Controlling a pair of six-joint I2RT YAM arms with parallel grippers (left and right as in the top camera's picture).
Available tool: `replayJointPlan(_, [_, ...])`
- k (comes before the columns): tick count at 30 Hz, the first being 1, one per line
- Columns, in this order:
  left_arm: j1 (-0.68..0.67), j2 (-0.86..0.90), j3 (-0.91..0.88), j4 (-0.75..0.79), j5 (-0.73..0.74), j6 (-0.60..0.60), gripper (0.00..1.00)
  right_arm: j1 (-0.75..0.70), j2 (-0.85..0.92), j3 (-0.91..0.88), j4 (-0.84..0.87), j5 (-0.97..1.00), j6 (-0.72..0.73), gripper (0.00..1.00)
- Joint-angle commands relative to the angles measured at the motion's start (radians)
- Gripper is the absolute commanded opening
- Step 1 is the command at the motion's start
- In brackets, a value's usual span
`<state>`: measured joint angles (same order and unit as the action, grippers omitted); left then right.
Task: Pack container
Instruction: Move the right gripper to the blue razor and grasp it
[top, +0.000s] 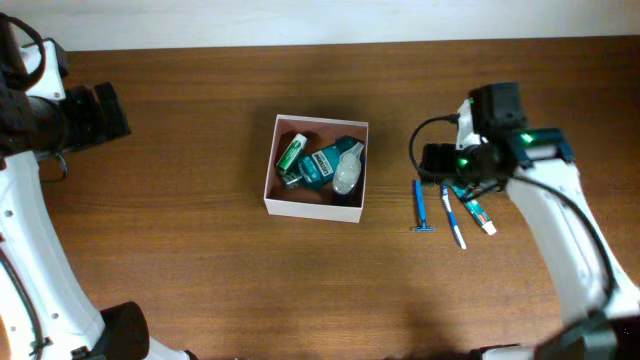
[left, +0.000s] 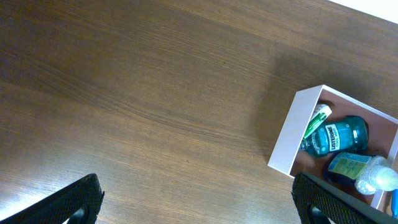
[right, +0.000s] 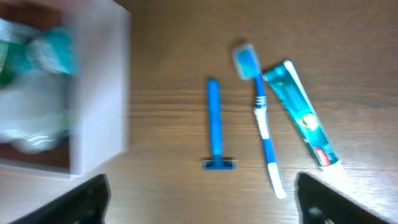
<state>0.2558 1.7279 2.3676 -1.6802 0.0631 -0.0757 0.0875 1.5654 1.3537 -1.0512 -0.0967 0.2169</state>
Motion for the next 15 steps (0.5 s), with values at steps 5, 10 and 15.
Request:
replayJointPlan(5, [0.005,0.0,0.01,0.001,0.0,-0.013,0.99,-0.003,0.246,0.006,-0.02,0.037,0.039,0.63])
replayJointPlan(10, [0.004,0.0,0.01,0.001,0.0,-0.013,0.99,-0.001,0.352,0.006,0.0,0.016,0.054,0.6])
replayJointPlan(15, [0.005,0.0,0.01,0.001,0.0,-0.013,1.0,0.022,0.422,0.003,0.019,-0.005,0.053,0.6])
